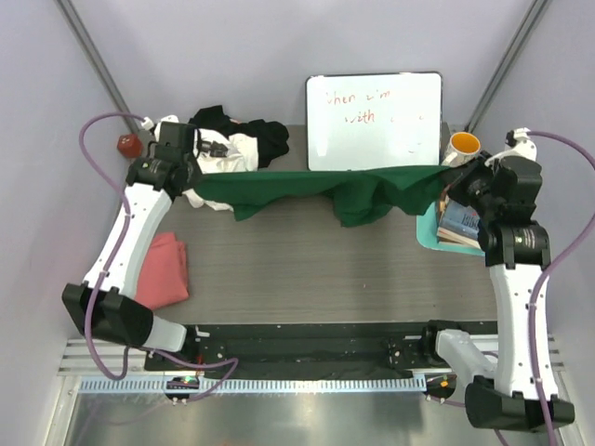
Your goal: Fold and stack the t-shirts
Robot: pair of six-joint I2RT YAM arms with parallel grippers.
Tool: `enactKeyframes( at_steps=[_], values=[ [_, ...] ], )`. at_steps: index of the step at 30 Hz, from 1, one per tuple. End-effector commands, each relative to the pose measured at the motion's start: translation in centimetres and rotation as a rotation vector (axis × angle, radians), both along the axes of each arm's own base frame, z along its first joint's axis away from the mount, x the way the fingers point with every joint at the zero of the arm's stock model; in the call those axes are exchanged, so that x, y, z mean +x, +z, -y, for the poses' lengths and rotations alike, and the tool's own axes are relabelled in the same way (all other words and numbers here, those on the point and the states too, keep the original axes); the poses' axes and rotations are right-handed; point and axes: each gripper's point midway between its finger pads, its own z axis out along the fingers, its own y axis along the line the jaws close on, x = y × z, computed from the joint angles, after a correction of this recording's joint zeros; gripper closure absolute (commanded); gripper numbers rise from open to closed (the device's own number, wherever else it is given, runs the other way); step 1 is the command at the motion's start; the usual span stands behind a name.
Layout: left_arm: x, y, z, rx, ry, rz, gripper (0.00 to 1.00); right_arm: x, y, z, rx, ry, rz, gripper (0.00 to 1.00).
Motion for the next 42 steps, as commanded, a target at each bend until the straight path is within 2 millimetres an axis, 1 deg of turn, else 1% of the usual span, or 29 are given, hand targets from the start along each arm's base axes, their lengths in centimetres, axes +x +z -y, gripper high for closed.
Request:
enactKeyframes(
  at_steps=[1,2,3,4,5,6,7,8,9,10,11,12,13,14,15,17,19,20,22,24,25,27,28,31,33,36,37,40,42],
  values=[
    [-3.6,-0.2,-1.3,0.021,0.002,-0.027,1.00,-3.2,-1.7,1.7,-0.026,-0.104,-0.070,0.99],
    [-4.2,-0.6,-1.2,0.020,-0.003,-0.043,1.00,-3.8,-2.3,1.6,-0.019,-0.106,-0.091,0.99],
    [-4.8,-1.0,-1.3,0.026,0.004,-0.059,1.00,-4.5,-3.2,2.3,-0.025,-0.150,-0.123,0.99],
    [-5.9,-1.8,-1.5,0.032,0.009,-0.093,1.00,-4.9,-4.0,2.2,0.010,-0.171,-0.140,0.99],
    [-6.4,-2.2,-1.7,0.035,0.014,-0.109,1.00,-5.7,-4.9,2.1,0.026,-0.182,-0.150,0.99],
    [-6.8,-2.6,-1.8,0.038,0.013,-0.126,1.00,-6.2,-5.6,1.9,0.049,-0.187,-0.156,0.99],
    [-7.6,-3.4,-1.9,0.040,0.011,-0.147,1.00,-6.5,-7.4,1.5,0.096,-0.199,-0.186,0.99],
    [-7.8,-3.8,-1.8,0.032,0.010,-0.153,1.00,-7.3,-7.4,1.2,0.124,-0.200,-0.161,0.99],
    [-8.2,-4.2,-1.6,0.022,0.003,-0.164,1.00,-7.5,-7.8,0.9,0.143,-0.193,-0.160,0.99],
    [-8.9,-5.0,-0.9,-0.015,-0.024,-0.191,1.00,-7.9,-9.0,0.1,0.177,-0.170,-0.184,0.99],
    [-9.3,-5.4,-0.5,-0.037,-0.030,-0.208,1.00,-8.2,-9.3,0.0,0.212,-0.186,-0.190,0.99],
    [-9.9,-5.9,-0.1,-0.060,-0.034,-0.227,1.00,-9.1,-9.6,-0.1,0.225,-0.199,-0.198,0.99],
    [-10.9,-6.7,0.2,-0.077,-0.044,-0.259,1.00,-9.6,-9.9,0.0,0.238,-0.217,-0.203,0.99],
    [-11.5,-7.1,0.4,-0.080,-0.048,-0.273,1.00,-10.2,-10.2,0.4,0.250,-0.259,-0.210,0.99],
    [-12.4,-8.0,0.4,-0.083,-0.036,-0.297,1.00,-11.0,-9.6,0.6,0.258,-0.277,-0.172,0.99],
    [-13.5,-8.0,0.5,-0.077,-0.046,-0.290,1.00,-12.0,-9.3,1.2,0.260,-0.323,-0.151,0.99],
    [-14.8,-8.6,0.3,-0.072,-0.040,-0.319,1.00,-13.0,-8.5,1.4,0.273,-0.351,-0.127,0.99],
    [-15.3,-8.5,0.3,-0.074,-0.044,-0.316,1.00,-13.6,-8.8,1.4,0.273,-0.354,-0.148,0.99],
    [-16.2,-9.0,0.1,-0.067,-0.040,-0.346,1.00,-13.9,-9.1,1.0,0.279,-0.338,-0.168,0.99],
    [-16.8,-9.8,-0.2,-0.060,-0.032,-0.369,1.00,-14.2,-10.1,-0.2,0.304,-0.287,-0.214,0.99],
    [-17.0,-10.2,-0.2,-0.064,-0.018,-0.378,1.00,-14.3,-11.4,-0.5,0.313,-0.279,-0.251,0.99],
    [-17.4,-11.3,0.3,-0.084,-0.020,-0.422,1.00,-14.5,-12.8,-2.0,0.361,-0.214,-0.312,0.99],
    [-17.5,-11.6,0.5,-0.097,-0.015,-0.439,1.00,-14.7,-14.3,-2.5,0.381,-0.206,-0.361,0.99],
    [-17.3,-12.1,1.4,-0.141,-0.009,-0.471,1.00,-14.9,-16.7,-3.4,0.425,-0.188,-0.458,0.99],
    [-16.6,-12.0,2.0,-0.172,-0.003,-0.459,1.00,-14.8,-17.6,-3.8,0.439,-0.180,-0.510,0.99],
    [-15.7,-12.9,3.0,-0.210,-0.001,-0.482,1.00,-14.4,-18.9,-3.8,0.441,-0.184,-0.568,0.99],
    [-15.6,-13.7,3.4,-0.221,-0.005,-0.519,1.00,-14.5,-19.3,-3.7,0.438,-0.192,-0.582,0.99],
    [-15.7,-15.5,3.9,-0.224,-0.001,-0.602,1.00,-14.2,-20.1,-3.4,0.433,-0.213,-0.591,0.99],
    [-16.1,-16.2,4.0,-0.225,-0.003,-0.638,1.00,-14.4,-20.7,-3.3,0.436,-0.228,-0.606,0.99]
  ],
)
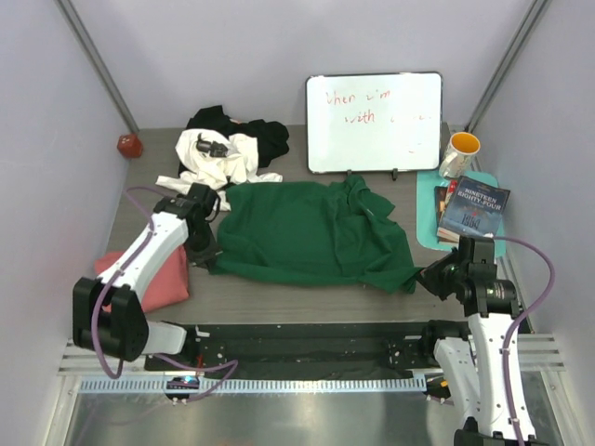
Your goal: Fold and stack the t-shirts
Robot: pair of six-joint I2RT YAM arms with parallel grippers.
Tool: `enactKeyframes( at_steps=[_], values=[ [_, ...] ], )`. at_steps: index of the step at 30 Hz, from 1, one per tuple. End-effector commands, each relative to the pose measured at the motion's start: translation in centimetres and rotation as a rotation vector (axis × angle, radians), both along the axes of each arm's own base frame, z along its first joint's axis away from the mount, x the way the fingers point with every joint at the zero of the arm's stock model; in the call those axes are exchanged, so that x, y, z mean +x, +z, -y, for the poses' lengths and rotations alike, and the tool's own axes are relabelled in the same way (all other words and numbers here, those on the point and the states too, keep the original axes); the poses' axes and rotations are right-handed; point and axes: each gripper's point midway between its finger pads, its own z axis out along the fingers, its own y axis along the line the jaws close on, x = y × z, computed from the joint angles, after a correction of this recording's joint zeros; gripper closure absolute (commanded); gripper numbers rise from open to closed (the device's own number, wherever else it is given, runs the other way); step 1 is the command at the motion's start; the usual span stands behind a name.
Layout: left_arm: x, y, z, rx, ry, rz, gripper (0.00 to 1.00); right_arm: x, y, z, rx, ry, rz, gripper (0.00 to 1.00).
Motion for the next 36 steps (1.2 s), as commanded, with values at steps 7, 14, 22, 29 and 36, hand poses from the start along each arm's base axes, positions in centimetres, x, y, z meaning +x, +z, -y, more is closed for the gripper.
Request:
enactKeyframes(
  at_steps=[7,14,22,29,36],
  values=[
    [-1.2,-1.3,1.4,-0.065,0.040,-0.060,0.98,-1.6,-3.6,-0.8,0.071,-0.034,-0.091,0.97],
    [-2.2,1.2,0.6,-0.052,0.071,-0.010,0.71,-3.5,-2.8,-0.9,0.073,-0.057,-0.097,0.62],
    [0.1,4.3,0.5,-0.049,0.069,0.114,0.58,0.3,0.1,0.3,0.010,-0.049,0.031,0.56],
    [5.2,5.6,2.1,-0.075,0.026,0.185,0.57,5.6,5.3,1.5,-0.069,-0.005,0.139,0.54],
    [9.2,4.3,4.9,-0.109,-0.038,0.186,0.56,11.6,9.8,3.0,-0.156,0.002,0.324,0.45]
  ],
)
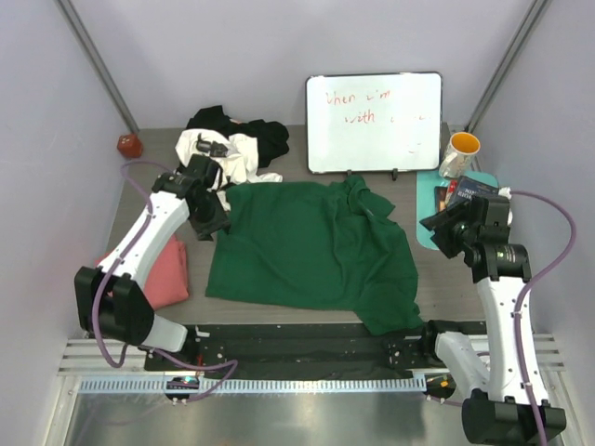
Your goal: Fold and stack the t-shirts
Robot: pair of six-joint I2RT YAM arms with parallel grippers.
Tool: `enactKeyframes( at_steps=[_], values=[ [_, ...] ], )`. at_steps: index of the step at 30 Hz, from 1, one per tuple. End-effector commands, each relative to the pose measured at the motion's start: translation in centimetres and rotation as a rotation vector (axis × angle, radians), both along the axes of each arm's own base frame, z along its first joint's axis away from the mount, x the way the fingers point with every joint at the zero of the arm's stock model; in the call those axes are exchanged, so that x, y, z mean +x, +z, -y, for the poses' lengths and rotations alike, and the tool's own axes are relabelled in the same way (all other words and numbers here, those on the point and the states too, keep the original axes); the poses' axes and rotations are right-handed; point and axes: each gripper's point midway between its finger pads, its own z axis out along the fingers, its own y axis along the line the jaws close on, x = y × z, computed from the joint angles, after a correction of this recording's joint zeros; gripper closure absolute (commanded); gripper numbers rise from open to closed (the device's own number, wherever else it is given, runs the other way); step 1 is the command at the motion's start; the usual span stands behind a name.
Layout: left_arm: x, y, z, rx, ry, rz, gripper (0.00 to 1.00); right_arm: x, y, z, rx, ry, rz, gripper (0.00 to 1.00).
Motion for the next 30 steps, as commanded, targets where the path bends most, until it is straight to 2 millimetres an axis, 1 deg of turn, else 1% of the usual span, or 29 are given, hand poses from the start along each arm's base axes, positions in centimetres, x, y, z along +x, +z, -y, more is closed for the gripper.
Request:
enactKeyframes(
  at_steps=[1,2,3,4,5,7,8,9,10,11,12,13,14,15,16,17,18,19,20,21,22,23,24,26,27,28,29,30],
  values=[
    [3.2,-0.4,2.4,-0.017,-0.077,0.038,0.56,5.0,2.8,0.2,-0.053,0.076,0.173,0.46],
    [3.7,-0.4,2.8,-0.005,-0.092,0.037,0.56,7.1,2.1,-0.2,-0.033,0.105,0.176,0.46],
    [3.8,-1.3,3.4,0.015,-0.116,0.014,0.56,7.8,2.1,-1.5,0.013,0.174,0.182,0.47],
    [4.2,-1.5,3.8,0.025,-0.132,0.013,0.56,9.4,2.3,-2.1,0.026,0.216,0.212,0.49],
    [4.4,-1.8,4.0,0.038,-0.146,0.007,0.56,10.5,0.5,-2.2,0.032,0.242,0.161,0.49],
    [4.7,-2.9,4.8,0.058,-0.173,-0.014,0.56,12.5,0.3,-2.4,0.008,0.287,0.165,0.50],
    [4.9,-3.1,5.3,0.054,-0.184,-0.013,0.56,13.1,-0.1,-2.3,-0.015,0.312,0.158,0.50],
    [5.0,-3.4,5.6,0.056,-0.194,-0.018,0.57,14.4,-0.9,-2.1,-0.026,0.324,0.138,0.49],
    [5.5,-3.5,5.9,0.066,-0.197,-0.014,0.57,15.3,-0.9,-1.9,-0.038,0.330,0.149,0.48],
    [5.6,-3.6,6.2,0.073,-0.207,-0.013,0.57,16.5,-1.5,-1.9,-0.047,0.348,0.140,0.47],
    [6.1,-3.1,6.5,0.076,-0.212,0.004,0.57,17.3,-1.5,-1.9,-0.052,0.357,0.151,0.46],
    [6.4,-3.1,6.3,0.092,-0.210,0.007,0.57,17.8,-1.9,-2.1,-0.043,0.370,0.143,0.46],
    [6.6,-2.9,6.5,0.092,-0.216,0.015,0.57,18.6,-1.4,-2.2,-0.049,0.379,0.156,0.46],
    [7.1,-2.5,6.8,0.087,-0.220,0.030,0.56,19.2,-2.7,-2.2,-0.043,0.382,0.123,0.46],
    [7.4,-3.0,6.9,0.091,-0.224,0.019,0.56,19.6,-3.0,-2.3,-0.048,0.384,0.116,0.45],
    [7.5,-3.0,7.1,0.091,-0.227,0.014,0.56,20.1,-3.1,-2.2,-0.062,0.384,0.113,0.45],
    [7.8,-3.0,7.3,0.091,-0.233,0.013,0.56,20.3,-4.3,-2.2,-0.067,0.382,0.083,0.45],
    [7.7,-3.4,7.5,0.096,-0.241,0.001,0.56,20.7,-4.5,-2.3,-0.083,0.384,0.079,0.45],
    [7.7,-3.6,7.6,0.100,-0.248,-0.003,0.56,20.8,-5.3,-2.4,-0.088,0.396,0.062,0.45],
    [7.7,-3.8,7.8,0.103,-0.253,-0.007,0.56,20.9,-6.6,-2.6,-0.081,0.409,0.027,0.44],
    [7.5,-4.1,8.1,0.110,-0.262,-0.011,0.56,21.0,-7.1,-3.0,-0.073,0.423,0.014,0.44],
    [7.3,-4.5,8.1,0.116,-0.266,-0.018,0.56,20.9,-7.7,-3.5,-0.073,0.444,-0.005,0.44],
    [7.2,-4.6,8.4,0.114,-0.272,-0.013,0.57,20.9,-9.0,-3.8,-0.068,0.455,-0.034,0.44],
    [6.9,-5.1,8.6,0.111,-0.280,-0.021,0.56,20.8,-9.9,-4.6,-0.078,0.474,-0.053,0.44],
    [6.8,-5.3,8.8,0.112,-0.286,-0.023,0.57,20.8,-10.8,-4.6,-0.081,0.473,-0.076,0.43],
    [6.6,-5.5,8.8,0.114,-0.291,-0.029,0.57,20.9,-11.1,-4.5,-0.086,0.469,-0.085,0.44],
    [6.5,-5.7,8.9,0.116,-0.294,-0.031,0.57,20.6,-11.6,-5.8,-0.092,0.497,-0.098,0.44],
    [6.4,-5.8,9.0,0.116,-0.300,-0.030,0.57,20.6,-12.2,-6.1,-0.092,0.502,-0.112,0.44]
  ],
)
